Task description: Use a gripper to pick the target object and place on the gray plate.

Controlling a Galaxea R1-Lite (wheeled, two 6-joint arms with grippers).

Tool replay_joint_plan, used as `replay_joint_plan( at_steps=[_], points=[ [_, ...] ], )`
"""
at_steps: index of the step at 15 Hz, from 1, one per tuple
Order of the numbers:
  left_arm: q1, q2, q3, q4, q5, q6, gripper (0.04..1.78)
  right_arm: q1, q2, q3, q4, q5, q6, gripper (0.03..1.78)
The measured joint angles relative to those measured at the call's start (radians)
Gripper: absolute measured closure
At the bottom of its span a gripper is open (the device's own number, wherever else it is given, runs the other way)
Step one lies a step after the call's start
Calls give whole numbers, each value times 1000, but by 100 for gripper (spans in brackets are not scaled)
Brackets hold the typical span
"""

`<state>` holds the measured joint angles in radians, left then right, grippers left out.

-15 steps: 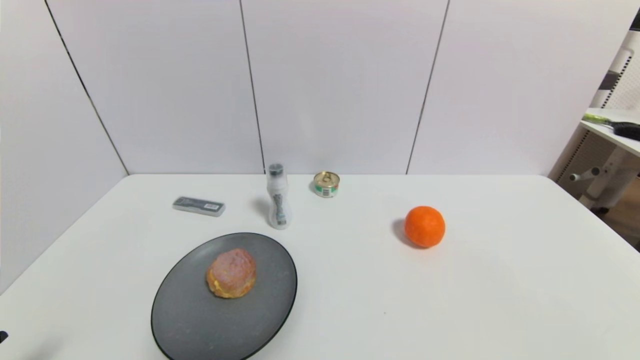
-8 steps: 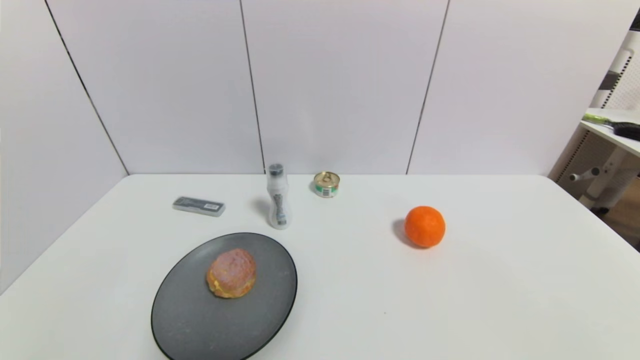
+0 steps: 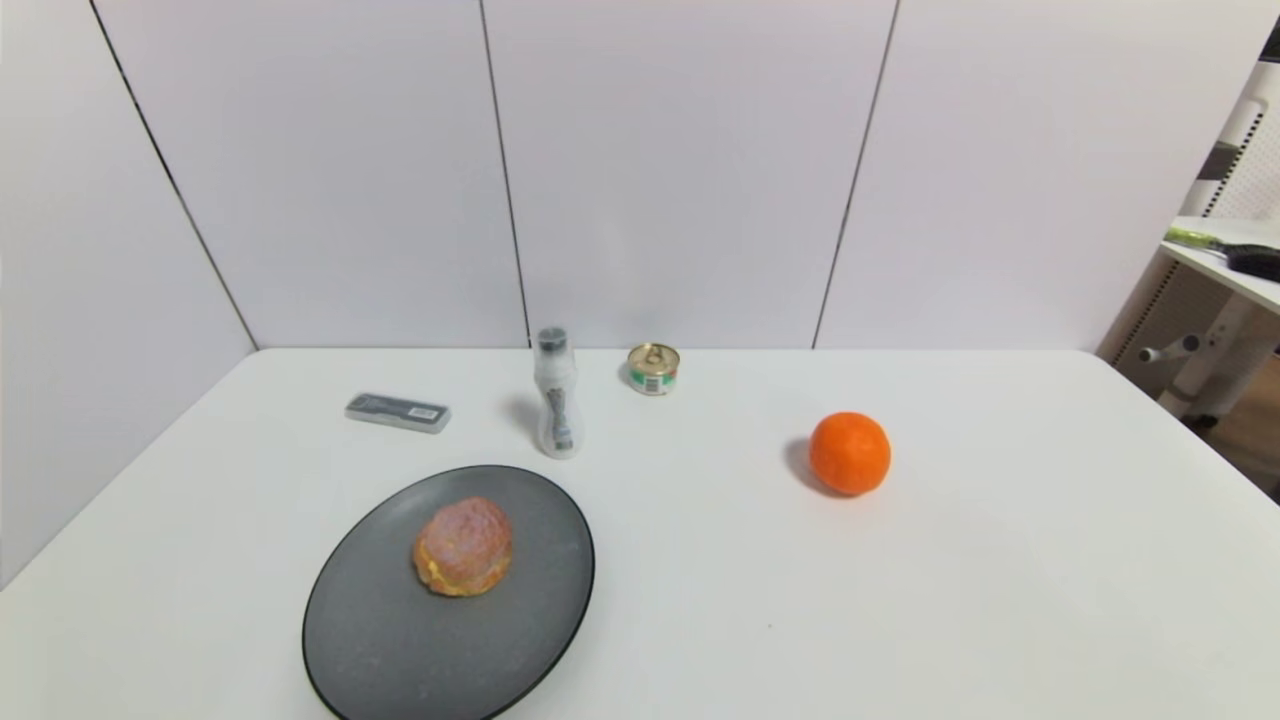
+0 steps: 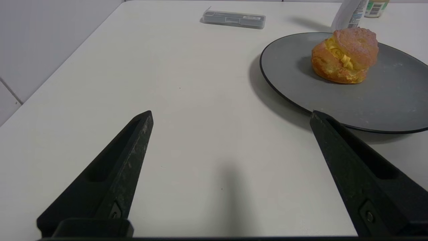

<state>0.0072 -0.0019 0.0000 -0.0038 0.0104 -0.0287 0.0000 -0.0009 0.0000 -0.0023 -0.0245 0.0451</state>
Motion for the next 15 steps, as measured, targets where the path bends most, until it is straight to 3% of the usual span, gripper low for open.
replay_joint_plan(
  at_steps=[15],
  points=[
    [0,0,0,0,0,-1,13,0,0,-1,1,1,-3,10]
  ],
)
